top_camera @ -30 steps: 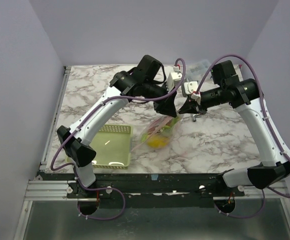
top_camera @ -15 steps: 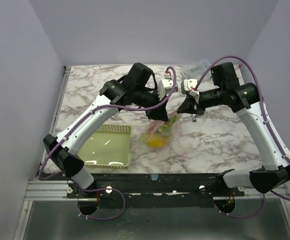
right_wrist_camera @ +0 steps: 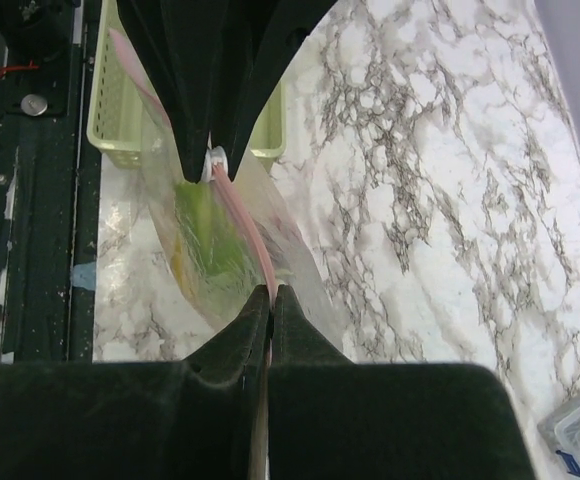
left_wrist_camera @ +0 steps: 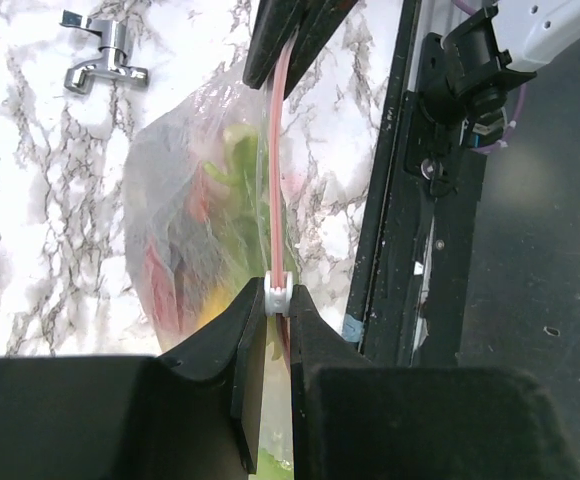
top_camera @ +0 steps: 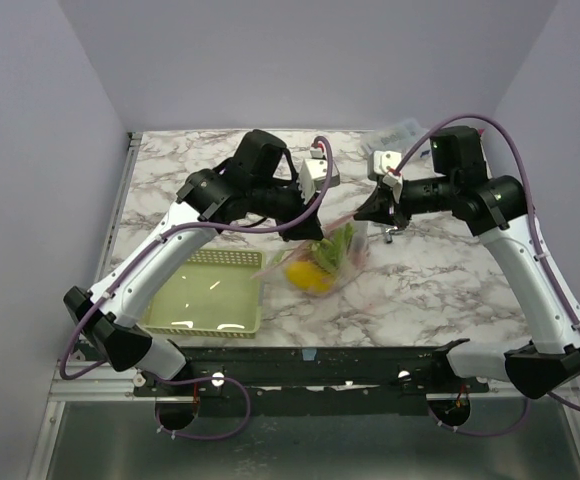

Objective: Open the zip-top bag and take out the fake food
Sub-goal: Unzip the zipper food storage bag at the center of the board.

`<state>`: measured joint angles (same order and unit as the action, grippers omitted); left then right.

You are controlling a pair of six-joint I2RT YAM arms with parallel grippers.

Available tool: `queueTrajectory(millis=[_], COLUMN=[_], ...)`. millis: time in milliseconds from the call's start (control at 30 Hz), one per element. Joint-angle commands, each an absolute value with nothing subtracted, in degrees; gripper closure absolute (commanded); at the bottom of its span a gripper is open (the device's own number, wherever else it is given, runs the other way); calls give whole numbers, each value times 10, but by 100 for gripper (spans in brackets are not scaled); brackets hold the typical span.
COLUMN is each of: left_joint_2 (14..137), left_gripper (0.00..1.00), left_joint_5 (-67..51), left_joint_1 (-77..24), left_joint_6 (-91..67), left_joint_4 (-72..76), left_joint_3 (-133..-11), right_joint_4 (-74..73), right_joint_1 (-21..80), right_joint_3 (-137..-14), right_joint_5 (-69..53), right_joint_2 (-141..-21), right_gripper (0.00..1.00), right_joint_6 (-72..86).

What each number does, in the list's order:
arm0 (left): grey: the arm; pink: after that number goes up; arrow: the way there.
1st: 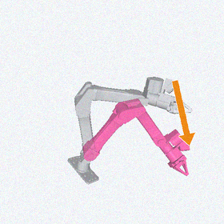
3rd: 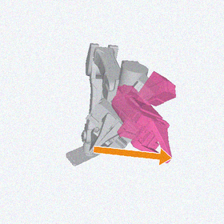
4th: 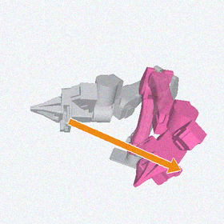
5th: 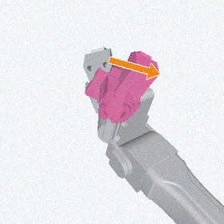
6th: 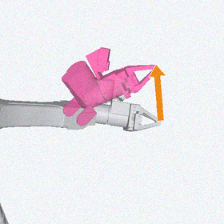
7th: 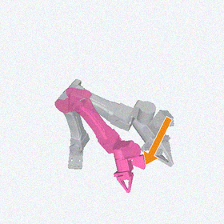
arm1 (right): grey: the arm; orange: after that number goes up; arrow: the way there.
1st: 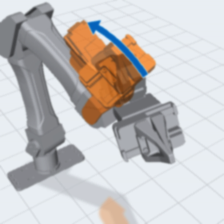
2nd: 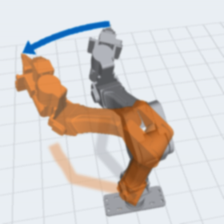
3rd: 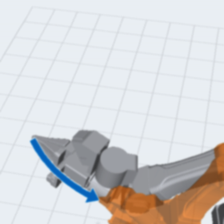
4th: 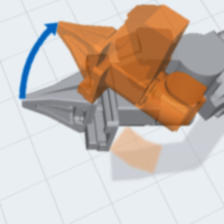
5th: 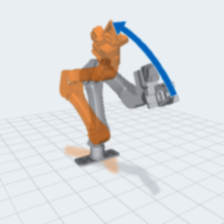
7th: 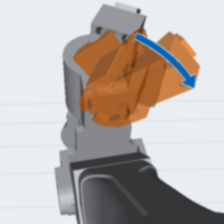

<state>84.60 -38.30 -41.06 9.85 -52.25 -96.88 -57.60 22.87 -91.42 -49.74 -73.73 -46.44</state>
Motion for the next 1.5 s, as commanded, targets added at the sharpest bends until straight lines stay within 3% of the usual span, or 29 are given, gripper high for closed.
queueTrajectory(millis=[0,600,933,1033,1100,1133,1167,1200,1267,1333,1467], left_joint_2=[823,797,764,758,756,757,759,763,769,771,782], left_gripper=[100,100,100,100,100,100,100,100,100,100,100], left_joint_5=[-353,-186,-121,-131,-154,-168,-178,-187,-205,-221,-247], left_joint_1=[-405,-403,-403,-403,-403,-403,-403,-404,-406,-412,-431], left_joint_6=[104,96,83,86,92,99,104,110,124,134,152], left_joint_4=[-555,-476,-407,-399,-397,-399,-403,-411,-422,-425,-433], left_joint_3=[-962,-927,-867,-857,-856,-860,-867,-874,-887,-896,-916], right_joint_4=[-504,-295,-252,-250,-291,-315,-316,-320,-382,-468,-495], right_joint_1=[221,146,128,127,127,127,127,129,128,128,128], right_joint_3=[-898,-748,-722,-715,-713,-711,-701,-696,-713,-752,-817], right_joint_5=[-467,-429,-397,-436,-570,-626,-670,-689,-705,-707,-716], right_joint_2=[-709,-607,-593,-594,-604,-610,-612,-612,-624,-645,-682], right_gripper=[100,100,100,100,100,97,83,60,30,18,13], right_joint_6=[-420,-220,-168,-166,-234,-271,-292,-314,-426,-560,-590])
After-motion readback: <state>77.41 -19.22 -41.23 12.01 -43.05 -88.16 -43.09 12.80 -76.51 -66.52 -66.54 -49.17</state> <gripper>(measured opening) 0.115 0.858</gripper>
